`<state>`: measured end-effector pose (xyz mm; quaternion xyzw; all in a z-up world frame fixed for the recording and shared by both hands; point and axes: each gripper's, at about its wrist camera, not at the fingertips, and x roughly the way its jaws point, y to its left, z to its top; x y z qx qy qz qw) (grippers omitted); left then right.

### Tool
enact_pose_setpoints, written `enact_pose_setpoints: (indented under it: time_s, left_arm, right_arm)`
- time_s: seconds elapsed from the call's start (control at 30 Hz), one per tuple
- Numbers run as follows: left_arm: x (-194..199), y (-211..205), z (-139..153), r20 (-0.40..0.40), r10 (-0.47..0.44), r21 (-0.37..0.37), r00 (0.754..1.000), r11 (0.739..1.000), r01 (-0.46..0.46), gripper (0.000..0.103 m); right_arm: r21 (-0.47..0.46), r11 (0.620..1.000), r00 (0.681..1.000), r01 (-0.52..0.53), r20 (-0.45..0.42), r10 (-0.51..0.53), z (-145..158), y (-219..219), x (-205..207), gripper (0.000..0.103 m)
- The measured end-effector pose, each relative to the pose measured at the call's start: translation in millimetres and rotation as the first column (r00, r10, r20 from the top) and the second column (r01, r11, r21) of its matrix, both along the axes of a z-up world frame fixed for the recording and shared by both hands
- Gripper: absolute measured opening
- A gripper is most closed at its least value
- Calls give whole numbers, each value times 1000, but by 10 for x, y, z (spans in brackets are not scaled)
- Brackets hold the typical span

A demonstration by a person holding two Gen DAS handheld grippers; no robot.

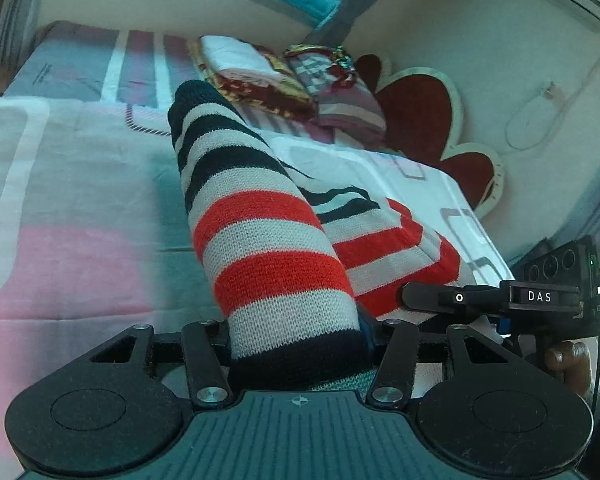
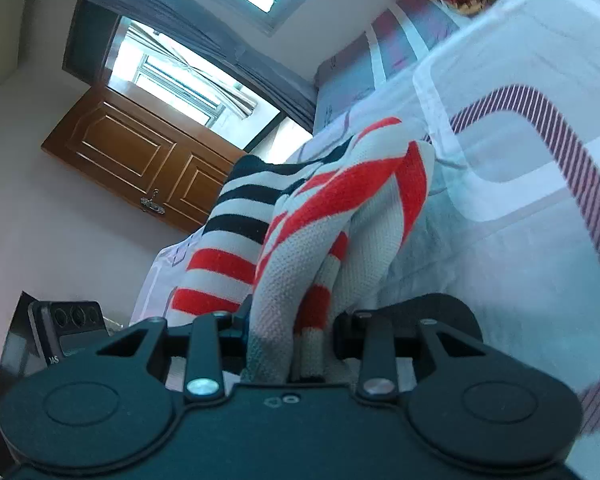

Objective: Fold small clothes

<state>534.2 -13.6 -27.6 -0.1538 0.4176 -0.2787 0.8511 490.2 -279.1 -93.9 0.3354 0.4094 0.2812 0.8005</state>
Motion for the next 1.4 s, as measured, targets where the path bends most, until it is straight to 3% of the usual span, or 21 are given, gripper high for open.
enact_pose_setpoints:
  time_s: [0.17, 0.37, 0.8, 1.03, 1.4]
  left_arm:
    - [-134, 78, 161, 29, -17, -6, 999, 1000, 17, 53]
    - [-272, 473, 269, 46, -19, -26, 999, 999, 21, 53]
    - [-694, 2171, 276, 44, 82, -13, 996, 997, -81, 53]
    - [-786, 2921, 78, 20, 141, -10, 990, 990, -141, 53]
    - [-865, 3522, -504, -63, 187, -24, 980, 982, -188, 53]
  right_arm:
    - [-28, 1000, 1000, 6, 23, -5, 177, 93, -106, 34]
    - [-64, 998, 999, 2, 50, 1, 313, 374, -212, 34]
    - [-82, 992, 993, -101, 48, 105, 361, 1898, -192, 34]
    - [-76, 983, 986, -165, 24, 167, 257, 2654, -50, 34]
    - [-82, 967, 970, -240, -48, 237, -58, 3305, 39, 34]
